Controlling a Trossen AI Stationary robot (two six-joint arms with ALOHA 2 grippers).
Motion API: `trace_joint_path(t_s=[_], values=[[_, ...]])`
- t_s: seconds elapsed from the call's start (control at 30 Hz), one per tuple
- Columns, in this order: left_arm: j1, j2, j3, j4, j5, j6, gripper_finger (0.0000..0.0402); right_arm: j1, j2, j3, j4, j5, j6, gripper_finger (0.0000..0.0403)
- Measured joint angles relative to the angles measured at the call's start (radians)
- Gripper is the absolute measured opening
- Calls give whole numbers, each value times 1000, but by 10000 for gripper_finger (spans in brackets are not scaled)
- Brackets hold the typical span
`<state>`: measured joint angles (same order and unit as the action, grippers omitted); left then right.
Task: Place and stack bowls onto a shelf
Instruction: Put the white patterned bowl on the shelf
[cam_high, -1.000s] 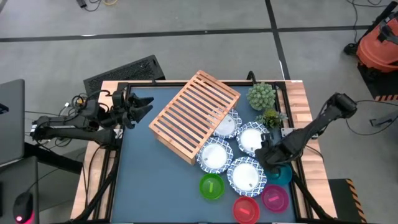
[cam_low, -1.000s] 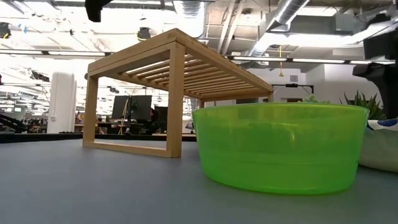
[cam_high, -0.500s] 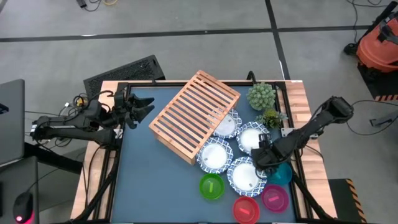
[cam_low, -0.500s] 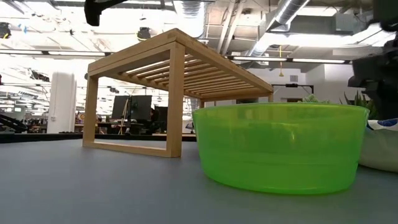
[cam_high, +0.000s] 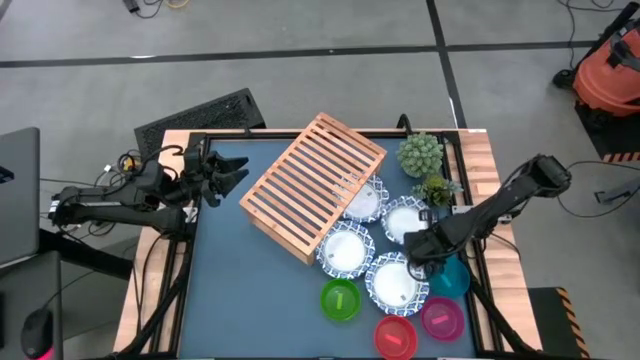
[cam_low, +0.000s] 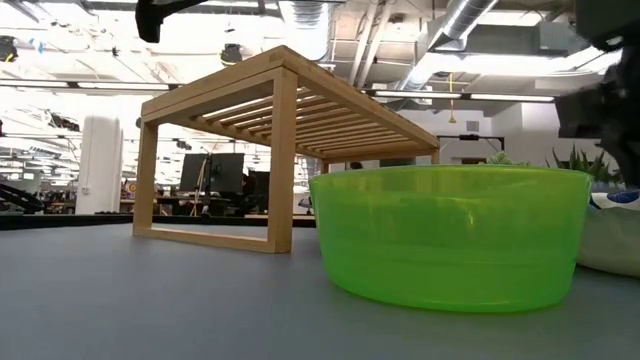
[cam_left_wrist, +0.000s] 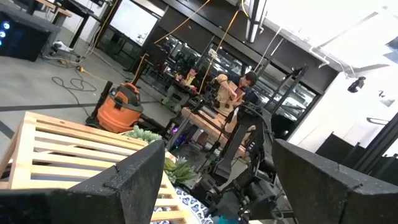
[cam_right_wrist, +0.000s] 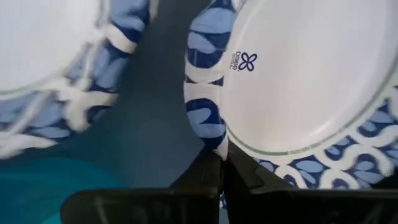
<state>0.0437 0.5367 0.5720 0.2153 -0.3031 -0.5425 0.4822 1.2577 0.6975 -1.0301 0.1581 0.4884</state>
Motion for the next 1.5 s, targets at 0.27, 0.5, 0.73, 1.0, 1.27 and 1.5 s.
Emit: trace_joint_path(t_s=[0.27, 0.5, 0.73, 1.0, 1.27, 1.5], values=[[0, 0, 0, -2, 0, 0, 281, -15, -105, 141, -62, -55, -15, 23], [0, 0, 0, -4, 0, 0, 281, -47, -205, 314, -70, -163, -34, 24], [0, 0, 0, -25, 1, -3, 281, -132, -266, 563, -62, -78, -108, 23], [0, 0, 0, -27, 1, 6, 281, -388, -162, 813, -44, 160, -563, 23], [2, 0, 0, -50, -20, -2, 281, -666, 77, 952, -73, 126, -975, 23], [2, 0, 0, -52, -23, -3, 281, -740, 249, 981, -86, 125, -1146, 23]])
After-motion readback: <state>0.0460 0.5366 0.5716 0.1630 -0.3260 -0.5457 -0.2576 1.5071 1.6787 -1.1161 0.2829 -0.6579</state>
